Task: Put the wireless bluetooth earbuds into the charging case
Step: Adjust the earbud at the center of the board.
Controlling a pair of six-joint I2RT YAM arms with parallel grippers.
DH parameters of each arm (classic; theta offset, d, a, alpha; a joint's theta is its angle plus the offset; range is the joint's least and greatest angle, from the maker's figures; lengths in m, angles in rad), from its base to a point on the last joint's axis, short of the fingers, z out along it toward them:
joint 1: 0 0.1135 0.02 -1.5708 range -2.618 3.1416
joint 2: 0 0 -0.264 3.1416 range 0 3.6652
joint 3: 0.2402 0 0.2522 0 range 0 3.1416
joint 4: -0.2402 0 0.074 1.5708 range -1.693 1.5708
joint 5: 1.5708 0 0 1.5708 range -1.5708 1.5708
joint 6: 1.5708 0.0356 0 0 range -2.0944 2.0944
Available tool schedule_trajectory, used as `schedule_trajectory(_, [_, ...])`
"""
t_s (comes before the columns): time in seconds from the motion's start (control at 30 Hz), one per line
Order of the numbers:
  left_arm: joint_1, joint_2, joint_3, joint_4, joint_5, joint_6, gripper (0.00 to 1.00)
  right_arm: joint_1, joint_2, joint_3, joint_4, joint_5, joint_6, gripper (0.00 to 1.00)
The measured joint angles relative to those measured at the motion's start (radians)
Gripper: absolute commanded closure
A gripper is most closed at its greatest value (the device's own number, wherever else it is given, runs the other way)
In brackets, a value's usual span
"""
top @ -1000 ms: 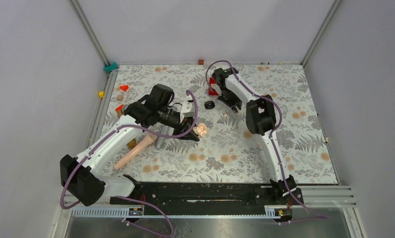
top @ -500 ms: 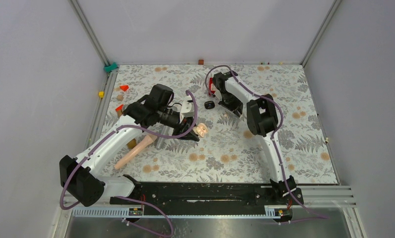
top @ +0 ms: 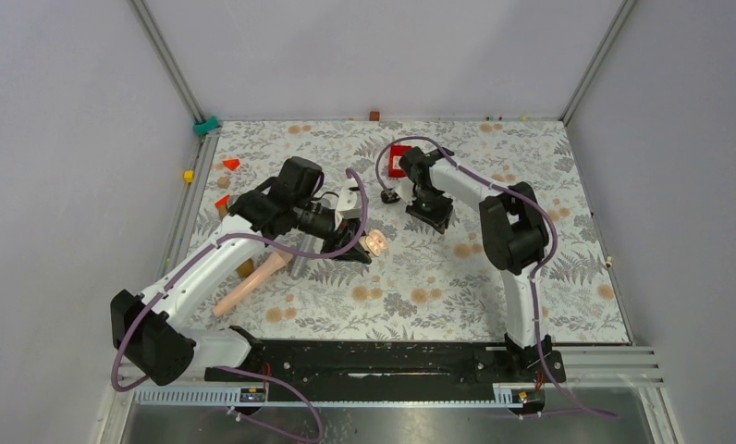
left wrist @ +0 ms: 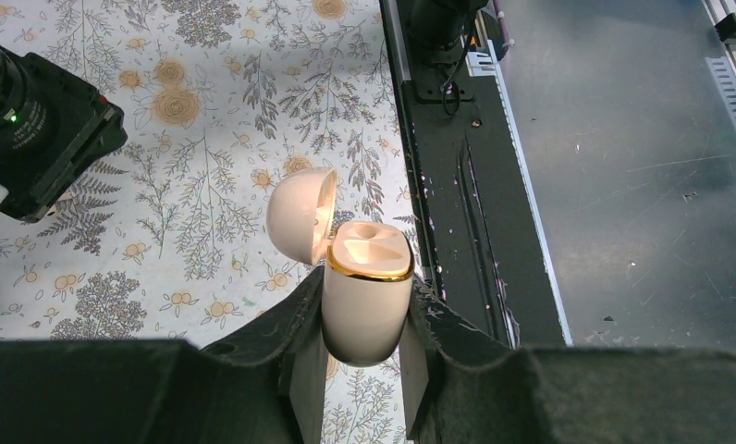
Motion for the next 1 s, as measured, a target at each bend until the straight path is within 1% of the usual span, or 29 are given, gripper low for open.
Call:
schedule_trajectory(0.1, [0.0,0.0,0.0,0.0,0.0,0.0,1.0,0.0,-0.047,-0.034,0.023,-0.01,-0.006,0.68])
schedule_trajectory(0.23, [0.0,-0.001,0.0,0.0,0.0,0.0,1.0,0.0,-0.069,-0.033,0.056,-0.02,0.033,0.6])
schedule_trajectory(0.3, [0.0,-0.004,-0.001,0.0,0.0,0.0,1.0,0.0,-0.074,-0.035,0.066,-0.048,0.058,0.57])
schedule_trajectory(0.53, [0.0,-0.012,-0.002,0.0,0.0,0.0,1.0,0.0,-0.069,-0.036,0.071,-0.092,0.16,0.53])
schedule_trajectory(0.77, [0.0,-0.014,-0.002,0.0,0.0,0.0,1.0,0.0,-0.008,-0.03,0.066,-0.103,0.267,0.48])
schedule_trajectory(1.0, [0.0,-0.014,-0.002,0.0,0.0,0.0,1.0,-0.012,0.021,-0.03,0.07,-0.111,0.352,0.45])
